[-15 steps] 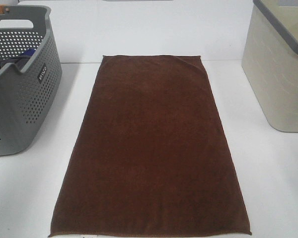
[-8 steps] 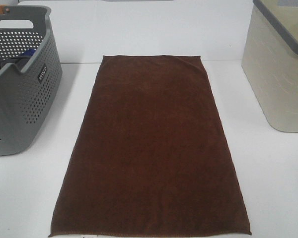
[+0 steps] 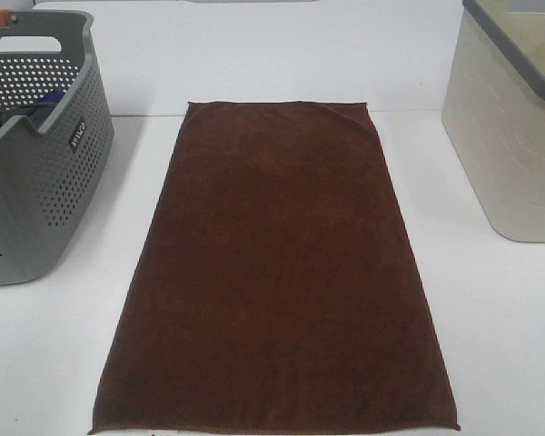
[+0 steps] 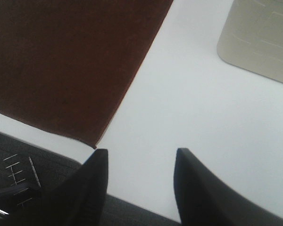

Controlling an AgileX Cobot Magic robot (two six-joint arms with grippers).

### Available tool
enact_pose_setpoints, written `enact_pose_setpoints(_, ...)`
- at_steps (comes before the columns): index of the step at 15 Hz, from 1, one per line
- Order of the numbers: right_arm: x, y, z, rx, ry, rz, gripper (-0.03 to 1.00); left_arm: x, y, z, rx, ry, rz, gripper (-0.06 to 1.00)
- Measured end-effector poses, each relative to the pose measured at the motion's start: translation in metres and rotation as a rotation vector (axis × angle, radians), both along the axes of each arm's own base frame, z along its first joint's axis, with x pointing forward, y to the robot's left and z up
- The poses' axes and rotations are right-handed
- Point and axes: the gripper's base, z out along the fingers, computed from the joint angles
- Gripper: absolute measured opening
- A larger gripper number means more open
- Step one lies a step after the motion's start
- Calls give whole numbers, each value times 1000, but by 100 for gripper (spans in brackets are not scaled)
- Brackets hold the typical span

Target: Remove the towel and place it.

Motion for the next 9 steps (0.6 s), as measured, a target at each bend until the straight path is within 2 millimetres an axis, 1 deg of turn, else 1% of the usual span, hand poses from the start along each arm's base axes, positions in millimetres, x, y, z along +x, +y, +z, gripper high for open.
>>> enact_pose_setpoints(2, -3, -1, -1, -1, -20, 5, 43, 0, 0, 0, 4, -3, -7, 74)
enact_pose_setpoints(9, -3, -1, -1, -1, -20, 7, 43, 0, 0, 0, 4, -4, -8, 74)
